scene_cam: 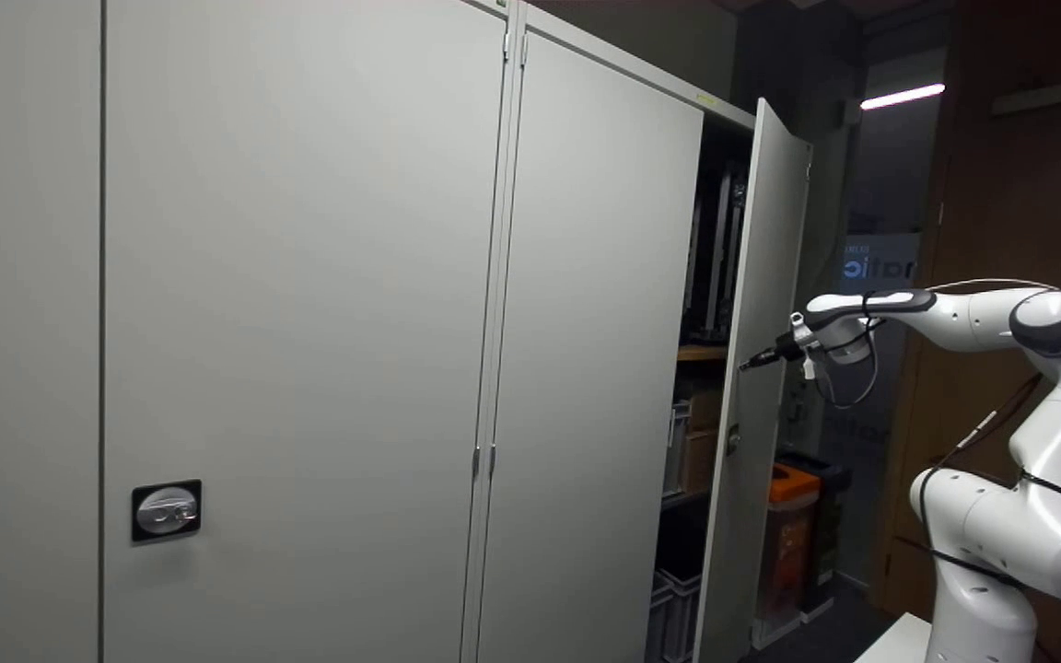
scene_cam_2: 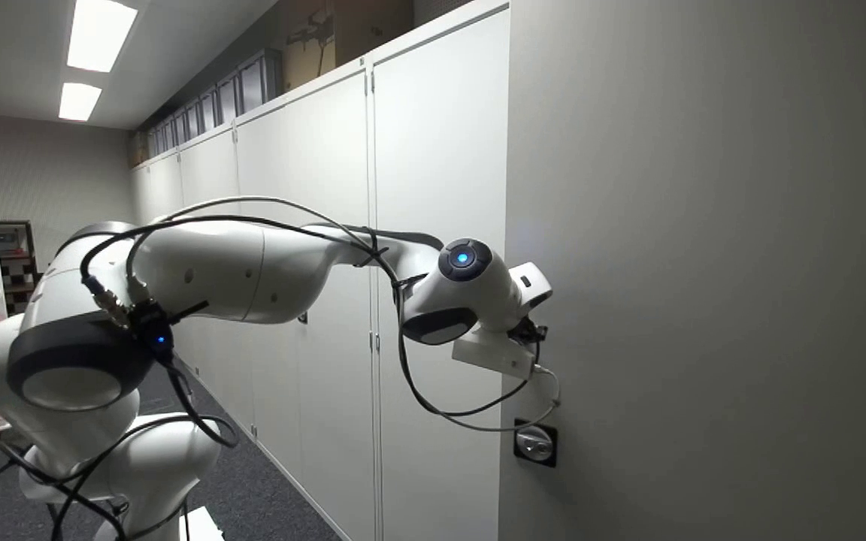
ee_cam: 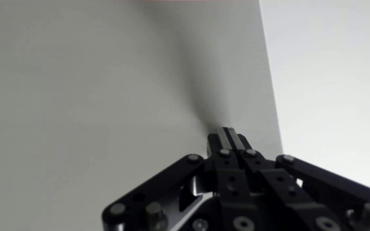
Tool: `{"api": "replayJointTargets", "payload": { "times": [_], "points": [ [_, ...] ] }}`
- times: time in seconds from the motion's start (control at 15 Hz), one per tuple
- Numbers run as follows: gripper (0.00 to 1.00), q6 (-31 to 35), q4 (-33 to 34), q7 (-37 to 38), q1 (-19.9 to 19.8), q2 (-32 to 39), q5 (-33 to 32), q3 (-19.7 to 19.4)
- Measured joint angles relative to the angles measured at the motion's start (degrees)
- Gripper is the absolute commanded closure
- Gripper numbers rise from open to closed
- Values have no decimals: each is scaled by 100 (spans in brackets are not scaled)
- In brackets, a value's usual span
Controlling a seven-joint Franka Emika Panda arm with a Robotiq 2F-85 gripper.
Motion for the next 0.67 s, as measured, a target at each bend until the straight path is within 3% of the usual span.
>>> {"api": "replayJointTargets", "payload": {
  "times": [0.27, 0.67],
  "points": [
    [100, 19, 175, 0, 421, 3, -101, -100],
    [100, 315, 501, 24, 966, 9, -424, -607]
  ]
}}
